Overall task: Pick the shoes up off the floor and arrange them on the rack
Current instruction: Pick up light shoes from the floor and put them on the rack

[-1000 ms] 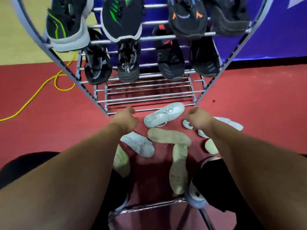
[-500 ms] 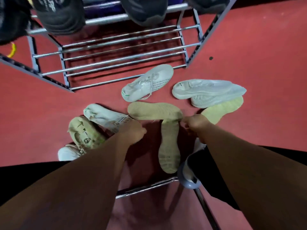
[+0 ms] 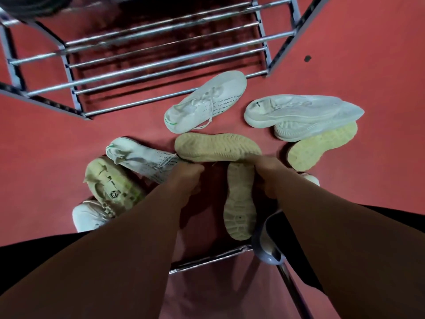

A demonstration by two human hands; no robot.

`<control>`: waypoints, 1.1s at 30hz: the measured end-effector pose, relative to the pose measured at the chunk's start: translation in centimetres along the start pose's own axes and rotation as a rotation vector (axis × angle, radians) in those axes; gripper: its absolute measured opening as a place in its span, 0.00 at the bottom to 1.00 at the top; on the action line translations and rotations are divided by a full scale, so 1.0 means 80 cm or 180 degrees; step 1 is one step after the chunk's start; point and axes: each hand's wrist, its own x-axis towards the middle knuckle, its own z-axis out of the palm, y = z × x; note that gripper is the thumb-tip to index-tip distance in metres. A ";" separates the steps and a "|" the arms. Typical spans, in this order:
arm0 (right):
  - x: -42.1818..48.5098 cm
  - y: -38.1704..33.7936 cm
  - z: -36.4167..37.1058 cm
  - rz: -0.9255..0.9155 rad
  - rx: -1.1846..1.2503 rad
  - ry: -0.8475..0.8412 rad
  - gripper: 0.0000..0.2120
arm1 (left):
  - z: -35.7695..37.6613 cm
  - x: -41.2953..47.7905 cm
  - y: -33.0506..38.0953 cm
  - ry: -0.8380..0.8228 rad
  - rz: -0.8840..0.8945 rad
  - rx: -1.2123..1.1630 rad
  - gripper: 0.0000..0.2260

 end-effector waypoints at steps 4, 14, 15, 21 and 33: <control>-0.008 0.001 0.001 0.0061 0.0102 -0.0204 0.21 | -0.017 0.003 0.014 0.0251 -0.0299 -0.0946 0.09; -0.005 0.009 0.012 -0.0161 -0.0116 -0.0297 0.16 | -0.022 0.007 0.038 0.0126 0.0076 -0.1732 0.15; -0.004 0.010 0.014 -0.0192 -0.0207 -0.0284 0.18 | -0.021 0.008 0.036 0.0091 0.0091 -0.1750 0.18; -0.006 0.009 0.030 -0.0426 -0.0993 -0.0357 0.16 | -0.022 0.011 0.031 0.0160 0.0536 -0.1134 0.33; -0.015 0.014 0.057 -0.0899 -0.2209 -0.0275 0.23 | -0.044 0.009 0.020 0.0842 0.0695 0.0248 0.29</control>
